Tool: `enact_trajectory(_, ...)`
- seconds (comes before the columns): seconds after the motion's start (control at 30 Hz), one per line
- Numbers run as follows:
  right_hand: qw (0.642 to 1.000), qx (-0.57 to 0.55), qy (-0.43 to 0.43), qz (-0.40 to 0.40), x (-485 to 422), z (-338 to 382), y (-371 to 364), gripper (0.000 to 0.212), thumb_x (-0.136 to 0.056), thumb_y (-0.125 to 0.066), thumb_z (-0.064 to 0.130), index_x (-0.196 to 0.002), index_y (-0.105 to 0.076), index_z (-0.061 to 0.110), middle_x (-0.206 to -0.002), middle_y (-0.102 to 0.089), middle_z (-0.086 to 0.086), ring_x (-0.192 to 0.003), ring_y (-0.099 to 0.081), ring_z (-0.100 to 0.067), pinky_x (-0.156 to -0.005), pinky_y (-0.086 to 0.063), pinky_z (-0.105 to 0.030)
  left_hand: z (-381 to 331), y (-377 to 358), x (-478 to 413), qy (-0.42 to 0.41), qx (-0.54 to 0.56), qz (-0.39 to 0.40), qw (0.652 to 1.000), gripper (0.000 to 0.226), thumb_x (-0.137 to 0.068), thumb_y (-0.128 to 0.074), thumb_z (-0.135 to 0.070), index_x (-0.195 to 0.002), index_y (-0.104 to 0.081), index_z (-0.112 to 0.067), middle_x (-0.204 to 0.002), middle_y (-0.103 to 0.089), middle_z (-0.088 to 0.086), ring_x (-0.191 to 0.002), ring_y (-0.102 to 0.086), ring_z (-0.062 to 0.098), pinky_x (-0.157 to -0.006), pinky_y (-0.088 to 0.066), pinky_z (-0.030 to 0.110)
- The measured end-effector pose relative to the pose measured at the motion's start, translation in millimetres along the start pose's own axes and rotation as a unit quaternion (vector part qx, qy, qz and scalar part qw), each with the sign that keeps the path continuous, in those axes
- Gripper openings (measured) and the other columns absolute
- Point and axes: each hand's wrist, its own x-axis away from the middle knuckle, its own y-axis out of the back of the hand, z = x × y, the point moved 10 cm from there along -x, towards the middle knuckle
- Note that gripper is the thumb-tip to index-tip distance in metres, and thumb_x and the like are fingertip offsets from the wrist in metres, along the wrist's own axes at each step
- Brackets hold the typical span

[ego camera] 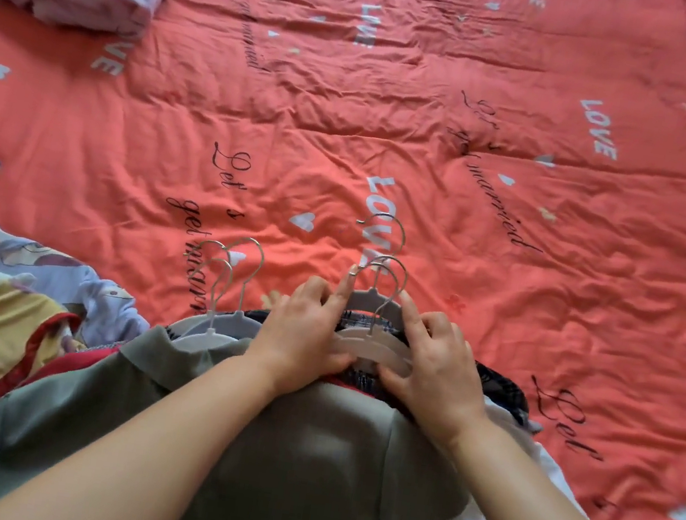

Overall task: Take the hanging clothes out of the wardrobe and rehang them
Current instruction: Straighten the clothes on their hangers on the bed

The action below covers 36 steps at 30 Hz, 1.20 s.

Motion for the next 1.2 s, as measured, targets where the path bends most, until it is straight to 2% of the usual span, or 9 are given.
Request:
enact_trajectory(0.23,0.999,0.023,-0.037,-0.015,42,-31,93,0.096,-0.047,-0.085,0.033,-0.132,-0.048,0.01,-0.081,-0.055,-0.008,-0.067,-0.057,-0.031,-0.054,-0.05,-0.043,-92,44,9,-0.052,0.035,-0.002,0.998,0.1,-0.079,-0.064,-0.045,-0.149,0.005,-0.022,-0.123,-0.036,0.007,-0.116,-0.038,0.024,-0.098,-0.034,0.033)
enact_trajectory(0.43,0.997,0.037,-0.073,0.004,73,-89,152,0.089,-0.062,-0.081,0.031,-0.14,-0.04,0.014,-0.092,-0.053,-0.009,-0.086,-0.054,-0.032,-0.073,-0.049,-0.047,-180,57,-8,-0.09,0.041,0.007,0.995,0.095,-0.083,-0.061,-0.045,-0.149,0.003,-0.022,-0.124,-0.035,0.008,-0.117,-0.039,0.025,-0.097,-0.034,0.034)
enact_trajectory(0.67,0.997,0.016,-0.075,-0.012,75,-211,203,0.087,-0.07,-0.078,0.029,-0.143,-0.033,0.015,-0.093,-0.046,-0.007,-0.092,-0.049,-0.029,-0.082,-0.043,-0.041,-293,44,-78,-0.114,0.034,0.002,0.993,0.098,-0.083,-0.061,-0.048,-0.149,0.006,-0.022,-0.118,-0.036,0.009,-0.11,-0.041,0.027,-0.093,-0.037,0.036)
enact_trajectory(0.83,0.996,0.028,-0.081,-0.001,51,-317,232,0.083,-0.077,-0.071,0.035,-0.146,-0.026,0.023,-0.097,-0.038,0.0,-0.1,-0.043,-0.025,-0.09,-0.04,-0.039,-365,25,-156,-0.1,0.047,-0.025,0.994,0.096,-0.082,-0.061,-0.051,-0.149,0.002,-0.024,-0.116,-0.037,0.01,-0.109,-0.041,0.027,-0.093,-0.038,0.037)
enact_trajectory(0.93,0.991,0.082,-0.104,0.02,34,-371,221,0.077,-0.08,-0.066,0.042,-0.145,-0.027,0.027,-0.101,-0.041,-0.002,-0.104,-0.043,-0.025,-0.086,-0.038,-0.036,-388,-5,-202,-0.091,0.052,-0.015,0.994,0.091,-0.083,-0.062,-0.046,-0.15,-0.006,-0.021,-0.121,-0.039,0.011,-0.115,-0.04,0.028,-0.097,-0.037,0.038)
enact_trajectory(1.0,0.979,0.138,-0.133,0.066,32,-400,186,0.074,-0.082,-0.062,0.045,-0.144,-0.026,0.025,-0.114,-0.046,-0.006,-0.109,-0.044,-0.027,-0.087,-0.038,-0.035,-388,-37,-220,-0.066,0.056,0.009,0.996,0.087,-0.083,-0.064,-0.04,-0.149,-0.01,-0.021,-0.132,-0.037,0.012,-0.125,-0.035,0.028,-0.101,-0.035,0.038)
enact_trajectory(1.07,0.97,0.124,-0.183,0.1,38,-424,147,0.076,-0.084,-0.061,0.045,-0.145,-0.022,0.023,-0.124,-0.046,-0.009,-0.113,-0.044,-0.029,-0.09,-0.038,-0.036,-375,-63,-224,-0.04,0.058,0.012,0.997,0.082,-0.084,-0.065,-0.037,-0.148,-0.016,-0.021,-0.139,-0.035,0.01,-0.13,-0.032,0.026,-0.103,-0.032,0.035)
enact_trajectory(1.13,0.971,0.086,-0.202,0.089,42,-429,121,0.075,-0.084,-0.061,0.044,-0.145,-0.024,0.021,-0.125,-0.047,-0.009,-0.113,-0.045,-0.031,-0.091,-0.038,-0.036,-354,-78,-215,-0.031,0.049,-0.001,0.998,0.073,-0.083,-0.066,-0.033,-0.145,-0.03,-0.02,-0.137,-0.04,0.01,-0.126,-0.038,0.026,-0.1,-0.033,0.034)
enact_trajectory(1.2,0.979,0.045,-0.186,0.066,44,-418,106,0.066,-0.086,-0.06,0.039,-0.143,-0.031,0.019,-0.124,-0.049,-0.01,-0.113,-0.045,-0.032,-0.092,-0.037,-0.038,-330,-80,-199,-0.041,0.048,-0.028,0.998,0.062,-0.076,-0.071,-0.025,-0.133,-0.049,-0.014,-0.123,-0.052,0.014,-0.113,-0.051,0.032,-0.092,-0.042,0.037)
